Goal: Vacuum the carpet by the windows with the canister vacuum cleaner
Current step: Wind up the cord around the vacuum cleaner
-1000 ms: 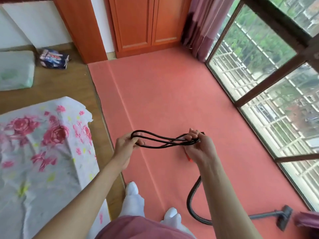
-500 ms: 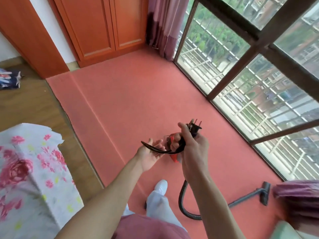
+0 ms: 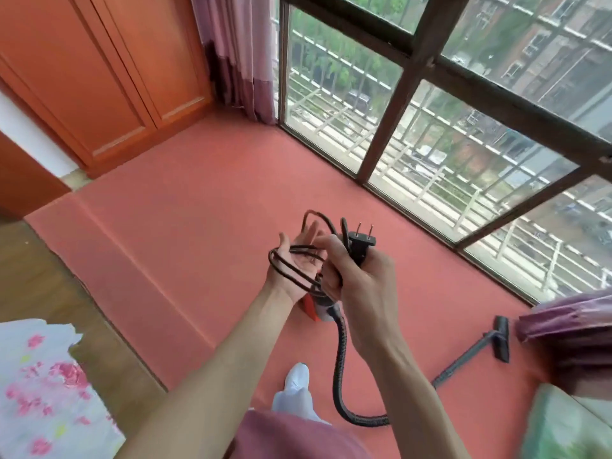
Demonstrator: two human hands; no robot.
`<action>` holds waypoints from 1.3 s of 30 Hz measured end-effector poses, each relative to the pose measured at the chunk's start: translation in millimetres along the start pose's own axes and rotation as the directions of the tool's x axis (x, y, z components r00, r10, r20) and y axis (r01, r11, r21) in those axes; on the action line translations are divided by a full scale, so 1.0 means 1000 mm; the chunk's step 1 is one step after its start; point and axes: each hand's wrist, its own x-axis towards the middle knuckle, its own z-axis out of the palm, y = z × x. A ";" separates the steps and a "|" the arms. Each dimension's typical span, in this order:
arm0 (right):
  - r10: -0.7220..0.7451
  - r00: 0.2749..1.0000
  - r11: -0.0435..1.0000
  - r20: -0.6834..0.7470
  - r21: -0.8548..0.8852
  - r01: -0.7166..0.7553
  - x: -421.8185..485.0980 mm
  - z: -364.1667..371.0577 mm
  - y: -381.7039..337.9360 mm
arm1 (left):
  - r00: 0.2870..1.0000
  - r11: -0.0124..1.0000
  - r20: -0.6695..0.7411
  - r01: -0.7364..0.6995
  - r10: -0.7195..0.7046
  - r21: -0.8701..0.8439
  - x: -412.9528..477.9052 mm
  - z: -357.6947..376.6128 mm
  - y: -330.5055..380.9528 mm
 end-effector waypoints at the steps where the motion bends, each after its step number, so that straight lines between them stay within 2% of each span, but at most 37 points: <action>1: -0.003 1.000 0.999 -0.008 0.047 0.004 0.004 -0.009 0.002 | 0.998 0.998 0.042 -0.045 0.047 -0.055 0.014 0.000 -0.003; 3: -0.017 1.000 0.990 -0.004 0.137 0.018 0.009 -0.023 0.008 | 0.998 0.990 -0.002 -0.055 0.055 -0.129 0.031 0.004 -0.004; 7: -0.032 0.999 0.993 -0.037 0.115 0.036 0.015 -0.030 0.021 | 0.995 0.968 -0.087 -0.076 0.057 -0.241 0.044 0.024 0.008; 10: 0.077 0.984 0.936 -0.161 0.351 -0.016 0.032 -0.027 0.030 | 0.989 0.965 -0.127 -0.101 0.072 -0.242 0.054 0.026 0.018; 12: 0.199 0.959 0.848 -0.204 0.526 -0.063 0.048 -0.023 0.036 | 0.991 0.967 -0.102 -0.104 0.083 -0.233 0.060 0.020 0.027; 15: 0.343 0.914 0.712 -0.217 0.694 -0.103 0.074 -0.012 0.048 | 0.995 0.981 -0.081 -0.067 0.053 -0.183 0.071 0.004 0.049; 17: 0.477 0.854 0.567 -0.206 0.814 -0.121 0.090 -0.002 0.058 | 0.994 0.993 -0.090 -0.075 0.066 -0.091 0.081 -0.009 0.069; 20: 0.648 0.754 0.274 -0.110 0.957 -0.096 0.118 0.010 0.081 | 0.986 0.994 -0.133 -0.099 0.104 0.044 0.096 -0.027 0.105; 23: 0.756 0.655 0.120 -0.003 0.984 -0.134 0.149 0.026 0.113 | 0.978 0.961 -0.157 -0.090 0.134 0.263 0.100 -0.048 0.141; 25: 0.799 0.596 0.071 0.078 0.973 -0.221 0.165 0.038 0.139 | 0.988 0.869 -0.055 -0.101 0.146 0.485 0.100 -0.065 0.163; 26: 0.810 0.576 0.059 0.115 0.960 -0.274 0.170 0.044 0.150 | 0.992 0.782 0.010 -0.106 0.127 0.614 0.101 -0.073 0.174; 28: 0.832 0.524 0.045 0.181 0.920 -0.389 0.177 0.057 0.170 | 0.992 0.535 0.116 -0.123 0.048 0.836 0.107 -0.086 0.198; 30: 0.856 0.457 0.002 0.240 0.884 -0.468 0.182 0.071 0.189 | 0.983 0.287 0.177 -0.154 -0.054 0.945 0.114 -0.091 0.217; 32: 0.850 0.418 -0.080 0.321 0.863 -0.499 0.188 0.083 0.206 | 0.963 0.106 0.212 -0.196 -0.165 0.975 0.121 -0.089 0.231; 36: 0.825 0.352 -0.233 0.443 0.832 -0.503 0.207 0.102 0.236 | 0.903 -0.107 0.201 -0.258 -0.379 0.960 0.137 -0.079 0.254; 39: 0.798 0.326 -0.319 0.508 0.814 -0.486 0.230 0.109 0.250 | 0.861 -0.282 0.180 -0.343 -0.476 0.896 0.153 -0.071 0.268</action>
